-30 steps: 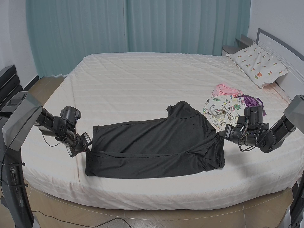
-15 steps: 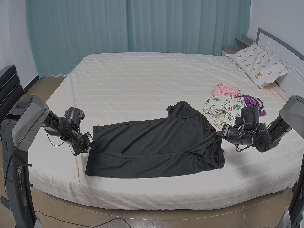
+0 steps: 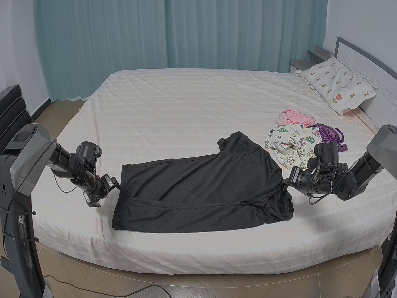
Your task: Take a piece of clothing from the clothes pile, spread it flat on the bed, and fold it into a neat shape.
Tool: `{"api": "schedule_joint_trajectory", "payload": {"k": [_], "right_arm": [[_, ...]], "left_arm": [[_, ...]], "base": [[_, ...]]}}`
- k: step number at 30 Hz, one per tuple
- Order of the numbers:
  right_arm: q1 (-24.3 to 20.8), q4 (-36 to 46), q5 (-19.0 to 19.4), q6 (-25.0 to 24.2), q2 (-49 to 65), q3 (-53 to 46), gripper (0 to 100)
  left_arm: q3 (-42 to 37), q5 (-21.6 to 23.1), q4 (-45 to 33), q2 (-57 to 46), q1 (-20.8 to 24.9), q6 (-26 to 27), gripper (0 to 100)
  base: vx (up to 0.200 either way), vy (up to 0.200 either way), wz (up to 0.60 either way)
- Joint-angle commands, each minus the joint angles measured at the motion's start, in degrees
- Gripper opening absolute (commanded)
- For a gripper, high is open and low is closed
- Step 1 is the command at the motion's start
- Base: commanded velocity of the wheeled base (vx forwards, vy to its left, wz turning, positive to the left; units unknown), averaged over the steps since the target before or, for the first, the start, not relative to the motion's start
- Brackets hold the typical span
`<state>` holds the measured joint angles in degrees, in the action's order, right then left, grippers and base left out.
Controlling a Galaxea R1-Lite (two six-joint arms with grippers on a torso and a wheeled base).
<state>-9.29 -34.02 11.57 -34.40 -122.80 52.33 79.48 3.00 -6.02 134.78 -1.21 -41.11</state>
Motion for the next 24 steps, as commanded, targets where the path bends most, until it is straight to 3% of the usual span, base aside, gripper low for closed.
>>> {"api": "schedule_joint_trajectory", "payload": {"k": [1,4,12,13,15,16,19,24], "right_arm": [[0.15,3.17,1.88,-1.11,4.06,-0.22,0],[0.24,10.56,5.92,-3.83,7.57,0.49,0],[1.03,19.08,6.54,-3.92,7.4,2.33,0],[1.2,21.1,6.71,-3.74,7.57,2.86,100],[1.55,24.53,7.15,-3.3,7.75,3.56,100],[1.73,28.84,7.5,-0.84,7.48,4.36,100],[1.91,30.6,7.5,4.69,6.25,4.09,100],[1.82,29.28,7.33,5.05,3.0,6.03,100]], "left_arm": [[-3.72,0.6,0.13,-2.94,-0.81,-0.03,100],[-8.64,3.42,0.84,-5.23,-0.81,-0.03,100],[-14.97,5.53,3.74,-6.9,-0.55,-0.11,100],[-15.41,5.53,4.53,-6.81,-0.55,-0.11,100],[-15.94,5.53,5.32,-6.81,-0.55,-0.2,100],[-16.03,5.53,5.67,-6.72,-0.55,-0.2,100],[-15.59,5.53,5.76,-6.81,-0.46,-0.2,100],[-12.6,5.53,5.76,-6.28,-0.46,-0.73,100]], "base": [[0.0,0.0,0.0],[0.0,0.0,0.0],[0.0,0.0,0.0],[0.0,0.0,0.0],[0.0,0.0,0.0],[0.0,0.0,0.0],[0.0,0.0,0.0],[0.0,0.0,0.0]]}}
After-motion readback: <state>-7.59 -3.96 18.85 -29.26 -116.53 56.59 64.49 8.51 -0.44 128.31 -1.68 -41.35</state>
